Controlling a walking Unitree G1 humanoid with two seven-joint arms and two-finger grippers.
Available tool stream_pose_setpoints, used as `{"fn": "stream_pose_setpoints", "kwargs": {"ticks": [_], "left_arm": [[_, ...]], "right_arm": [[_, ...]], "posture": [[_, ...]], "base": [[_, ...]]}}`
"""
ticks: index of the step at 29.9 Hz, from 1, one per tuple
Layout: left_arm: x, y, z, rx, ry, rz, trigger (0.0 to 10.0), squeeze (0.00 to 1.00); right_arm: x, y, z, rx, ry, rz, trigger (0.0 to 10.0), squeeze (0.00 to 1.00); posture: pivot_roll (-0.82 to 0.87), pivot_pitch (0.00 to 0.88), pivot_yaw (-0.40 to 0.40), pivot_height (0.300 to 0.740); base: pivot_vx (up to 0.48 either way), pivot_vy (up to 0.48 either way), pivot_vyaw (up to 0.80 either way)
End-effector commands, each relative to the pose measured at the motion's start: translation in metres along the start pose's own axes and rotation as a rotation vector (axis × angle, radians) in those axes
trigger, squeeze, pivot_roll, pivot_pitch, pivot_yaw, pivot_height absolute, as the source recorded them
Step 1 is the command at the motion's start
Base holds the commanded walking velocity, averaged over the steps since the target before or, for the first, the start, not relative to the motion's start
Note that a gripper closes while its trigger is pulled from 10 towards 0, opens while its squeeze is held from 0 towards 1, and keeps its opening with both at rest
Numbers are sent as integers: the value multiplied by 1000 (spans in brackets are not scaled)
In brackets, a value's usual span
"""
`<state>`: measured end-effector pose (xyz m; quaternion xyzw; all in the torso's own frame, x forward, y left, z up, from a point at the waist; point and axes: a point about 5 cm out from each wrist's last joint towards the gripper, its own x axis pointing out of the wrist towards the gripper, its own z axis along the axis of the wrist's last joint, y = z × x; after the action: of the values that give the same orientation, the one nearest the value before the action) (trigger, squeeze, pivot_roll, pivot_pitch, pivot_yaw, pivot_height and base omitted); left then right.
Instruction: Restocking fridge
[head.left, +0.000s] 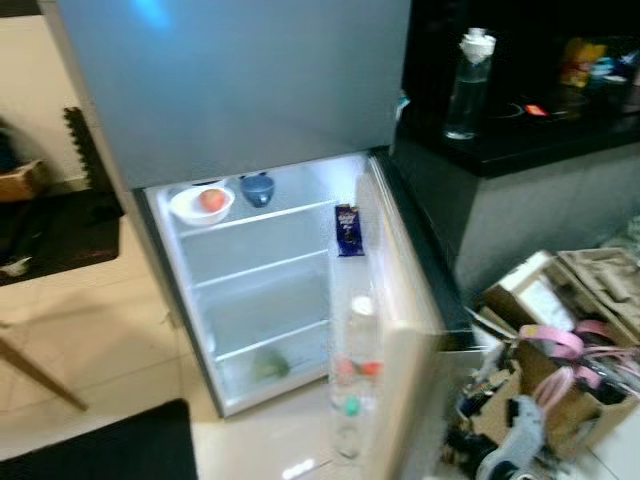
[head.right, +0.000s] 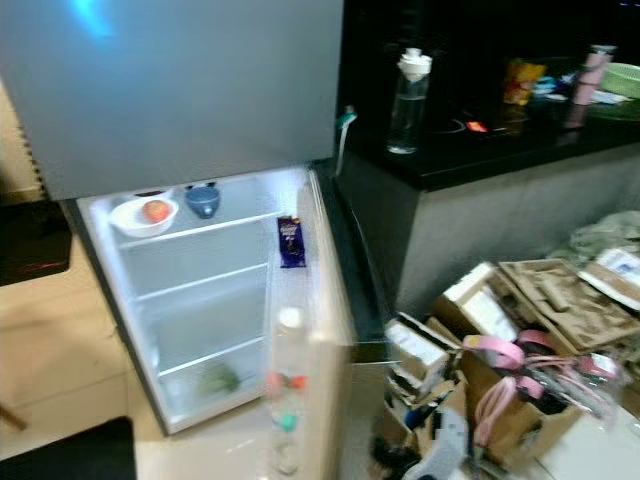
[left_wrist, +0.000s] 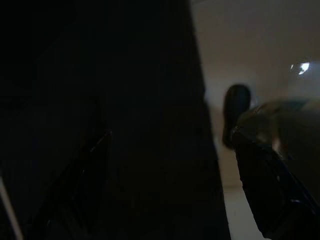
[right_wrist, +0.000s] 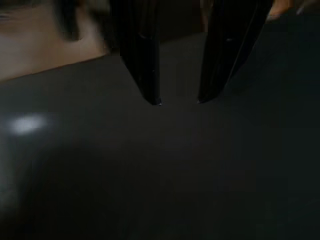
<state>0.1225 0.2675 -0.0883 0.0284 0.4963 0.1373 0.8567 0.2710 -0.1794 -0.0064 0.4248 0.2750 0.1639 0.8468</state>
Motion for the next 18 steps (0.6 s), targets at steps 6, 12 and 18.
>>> {"fn": "stream_pose_setpoints", "kwargs": {"ticks": [6, 12, 18], "left_arm": [[-2, -4, -13, 33, 41, 5, 10000, 0], [-2, -37, -18, 42, 57, -20, 10000, 0], [-2, -58, -14, 45, 49, -38, 10000, 0]], "right_arm": [[-1, 1, -10, -21, 59, 28, 10000, 0], [-10, -14, -21, -131, 133, -73, 10000, 0], [-20, -27, -30, -260, 202, -205, 10000, 0]], "posture": [[-57, 135, 22, 740], [-61, 135, 26, 740], [-60, 135, 25, 740]], "base": [[0, 0, 0], [0, 0, 0], [0, 0, 0]]}}
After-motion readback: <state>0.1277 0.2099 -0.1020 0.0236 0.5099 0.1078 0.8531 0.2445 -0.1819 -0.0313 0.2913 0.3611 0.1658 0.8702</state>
